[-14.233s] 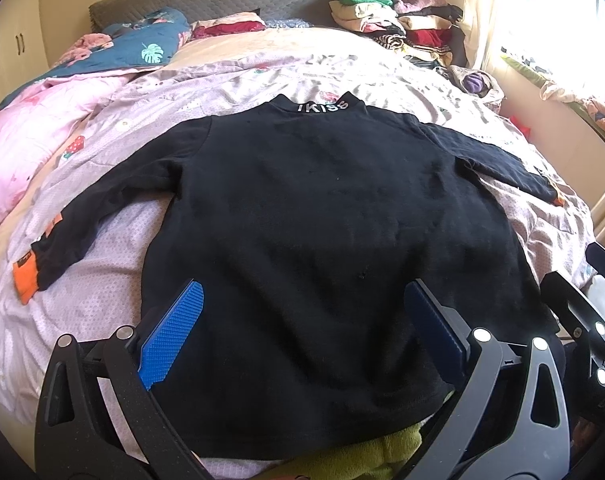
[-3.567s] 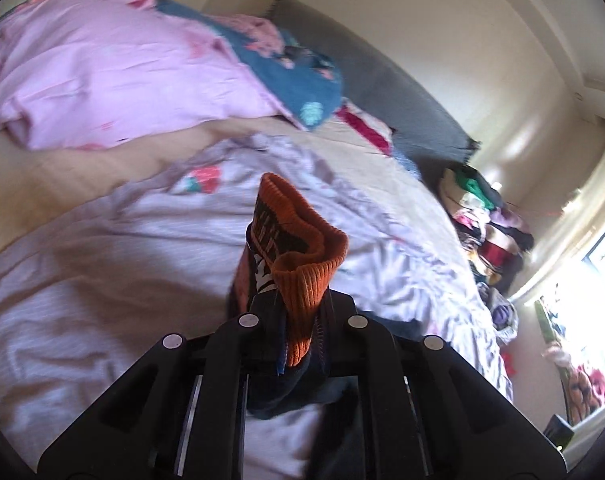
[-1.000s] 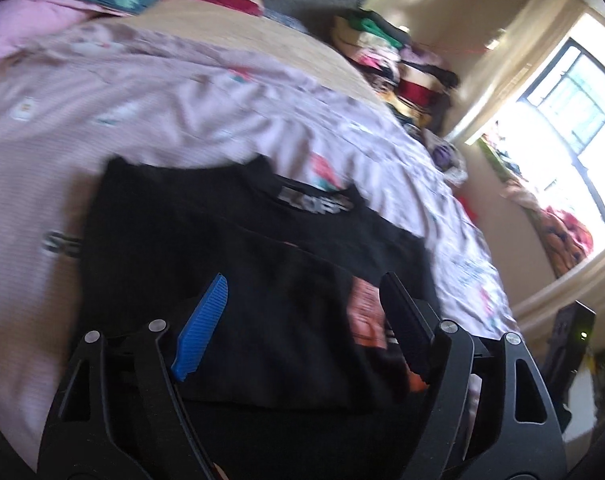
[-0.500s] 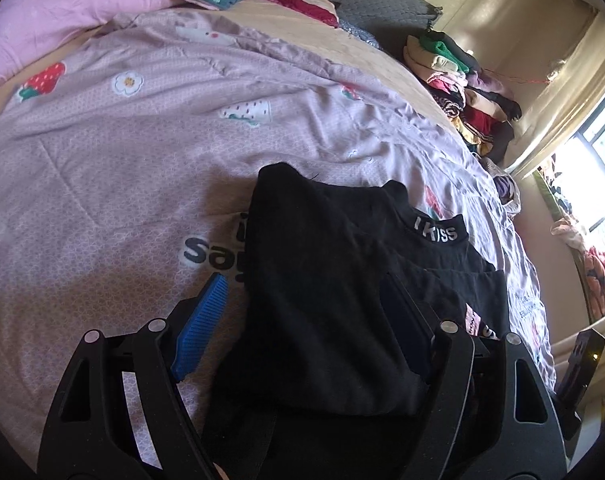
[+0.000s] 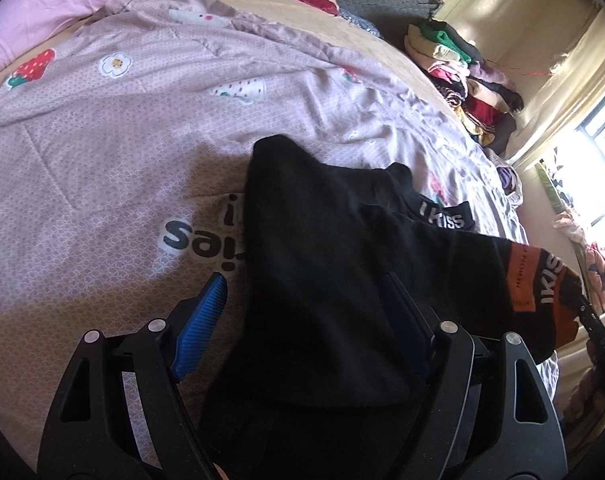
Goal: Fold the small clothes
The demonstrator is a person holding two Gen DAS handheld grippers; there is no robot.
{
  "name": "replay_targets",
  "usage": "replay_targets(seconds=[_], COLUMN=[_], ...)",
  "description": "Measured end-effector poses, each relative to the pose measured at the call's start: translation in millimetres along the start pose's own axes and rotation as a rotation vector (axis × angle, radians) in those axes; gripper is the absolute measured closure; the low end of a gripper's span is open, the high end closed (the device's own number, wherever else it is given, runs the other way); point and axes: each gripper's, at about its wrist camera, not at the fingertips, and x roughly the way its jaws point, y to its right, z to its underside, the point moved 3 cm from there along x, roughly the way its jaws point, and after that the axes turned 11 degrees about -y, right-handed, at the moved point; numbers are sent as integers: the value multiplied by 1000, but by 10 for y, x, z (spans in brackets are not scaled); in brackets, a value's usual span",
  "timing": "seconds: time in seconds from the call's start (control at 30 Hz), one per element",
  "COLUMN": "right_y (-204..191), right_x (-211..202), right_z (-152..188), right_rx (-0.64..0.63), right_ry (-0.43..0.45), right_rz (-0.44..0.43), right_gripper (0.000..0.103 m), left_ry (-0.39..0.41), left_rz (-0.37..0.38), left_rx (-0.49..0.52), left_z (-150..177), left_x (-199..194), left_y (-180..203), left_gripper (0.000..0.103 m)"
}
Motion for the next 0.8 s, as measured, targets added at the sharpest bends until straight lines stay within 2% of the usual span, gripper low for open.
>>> replay_targets(seconds=[0.17, 0.27, 0.4, 0.43, 0.6, 0.67, 0.8], right_y=[95, 106, 109, 108, 118, 123, 128], right_x=[209, 269, 288, 281, 264, 259, 285], right_z=[163, 217, 262, 263, 265, 265, 280], right_rx=[49, 64, 71, 72, 75, 77, 80], right_ry=[-51, -63, -71, -71, -71, -72, -81], right_rz=[9, 13, 31, 33, 59, 67, 79], right_gripper=[90, 90, 89, 89, 89, 89, 89], left_ry=[16, 37, 63, 60, 7, -1, 44], left_rz=[-33, -42, -41, -33, -31, -54, -37], left_rx=[-6, 10, 53, 65, 127, 136, 136], left_z=[-3, -12, -8, -4, 47, 73, 69], left_x=[-25, -93, -175, -174, -31, -12, -165], left_y=[-32, 13, 171, 212, 405, 420, 435], left_gripper=[35, 45, 73, 74, 74, 74, 74])
